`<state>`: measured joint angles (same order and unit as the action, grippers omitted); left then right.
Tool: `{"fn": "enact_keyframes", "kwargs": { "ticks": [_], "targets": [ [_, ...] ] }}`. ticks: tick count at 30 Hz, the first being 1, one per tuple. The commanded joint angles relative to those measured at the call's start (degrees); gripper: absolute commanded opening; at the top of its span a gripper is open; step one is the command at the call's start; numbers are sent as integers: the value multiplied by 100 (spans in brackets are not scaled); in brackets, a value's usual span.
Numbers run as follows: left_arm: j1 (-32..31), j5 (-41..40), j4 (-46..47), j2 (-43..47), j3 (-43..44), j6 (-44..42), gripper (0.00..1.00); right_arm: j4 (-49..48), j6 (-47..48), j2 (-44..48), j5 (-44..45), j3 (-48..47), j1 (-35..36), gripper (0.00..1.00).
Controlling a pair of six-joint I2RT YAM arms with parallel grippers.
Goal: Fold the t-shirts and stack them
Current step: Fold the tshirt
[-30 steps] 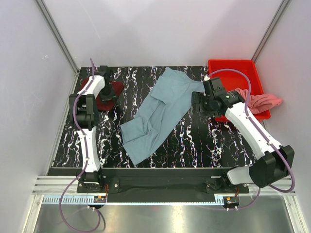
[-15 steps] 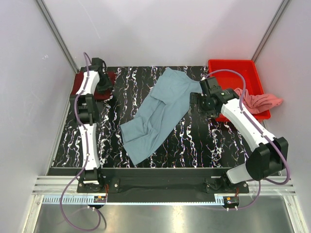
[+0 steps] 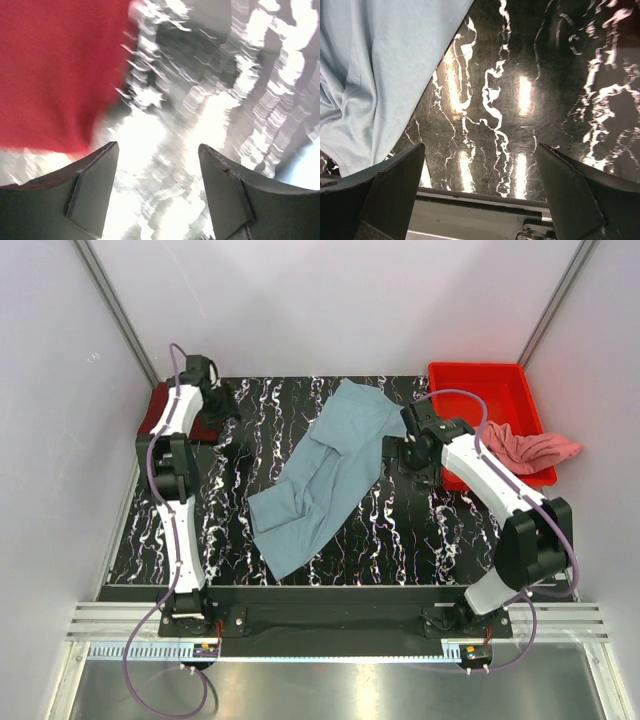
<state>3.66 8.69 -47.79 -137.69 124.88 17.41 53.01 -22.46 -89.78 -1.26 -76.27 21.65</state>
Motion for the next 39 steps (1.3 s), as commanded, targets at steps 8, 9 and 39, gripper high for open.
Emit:
{"fn": "enact_keyframes", "kwargs": {
  "ticks": [8,9,39],
  "targets": [
    [-1411,63,535,2720,-2915,140,64,-422,-504,-927,-1542,-520,120,100],
    [-1543,115,369,2764,-3082,-17,66,-502,-601,-980,-1666,-529,155,100],
    [-1439,583,1563,4907,-8198,2283,14,-687,-779,-3765,802,-3095,121,75]
  ]
}}
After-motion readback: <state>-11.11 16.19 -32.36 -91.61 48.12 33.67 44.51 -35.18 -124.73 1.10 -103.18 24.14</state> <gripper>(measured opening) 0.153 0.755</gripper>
